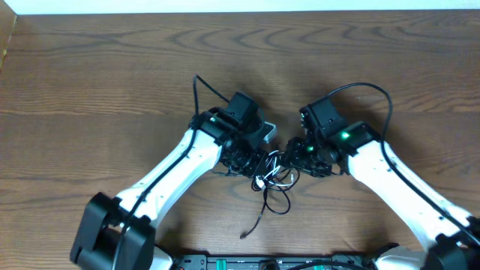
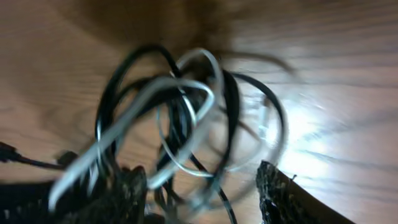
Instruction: Untangle cables
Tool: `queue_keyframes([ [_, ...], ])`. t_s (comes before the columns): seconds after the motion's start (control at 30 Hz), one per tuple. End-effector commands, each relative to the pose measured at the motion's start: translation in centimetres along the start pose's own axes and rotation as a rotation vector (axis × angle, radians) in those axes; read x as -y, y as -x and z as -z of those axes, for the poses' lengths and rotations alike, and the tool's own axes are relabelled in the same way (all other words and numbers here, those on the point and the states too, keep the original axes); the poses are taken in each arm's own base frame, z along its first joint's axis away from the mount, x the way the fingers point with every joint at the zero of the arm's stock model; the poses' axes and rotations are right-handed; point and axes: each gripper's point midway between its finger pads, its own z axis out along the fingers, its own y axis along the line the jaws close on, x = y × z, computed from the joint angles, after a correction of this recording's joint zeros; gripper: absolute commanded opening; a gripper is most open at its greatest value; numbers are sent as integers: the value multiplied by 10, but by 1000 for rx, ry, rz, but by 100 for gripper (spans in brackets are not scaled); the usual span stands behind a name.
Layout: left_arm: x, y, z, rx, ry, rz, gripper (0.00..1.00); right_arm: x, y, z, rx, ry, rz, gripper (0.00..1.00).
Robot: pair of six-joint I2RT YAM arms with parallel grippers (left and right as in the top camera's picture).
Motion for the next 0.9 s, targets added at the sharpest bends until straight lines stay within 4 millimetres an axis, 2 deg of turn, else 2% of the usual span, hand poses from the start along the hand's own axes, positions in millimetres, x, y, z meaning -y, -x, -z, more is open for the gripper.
queue_keyframes([
  [0.0,5,-7,2,-19,-21,-90,8,-16,-5,-2,-61,92,-33,53],
  [0.23,5,-26,3,-92,-29,-159,7,-13,5,7,-71,152,18,49],
  [0.43,27,-20,5,-50,-159,-235,8,-7,4,8,-83,139,-4,48],
  [0.57,28,-15,5,-29,-164,-247,8,-14,0,11,-118,191,-12,49],
  [0.77,28,-13,5,-24,-164,-252,7,-10,4,14,-120,196,-62,48],
  [0.87,31,-12,5,-15,-176,-274,8,-10,4,14,-121,196,-63,43],
])
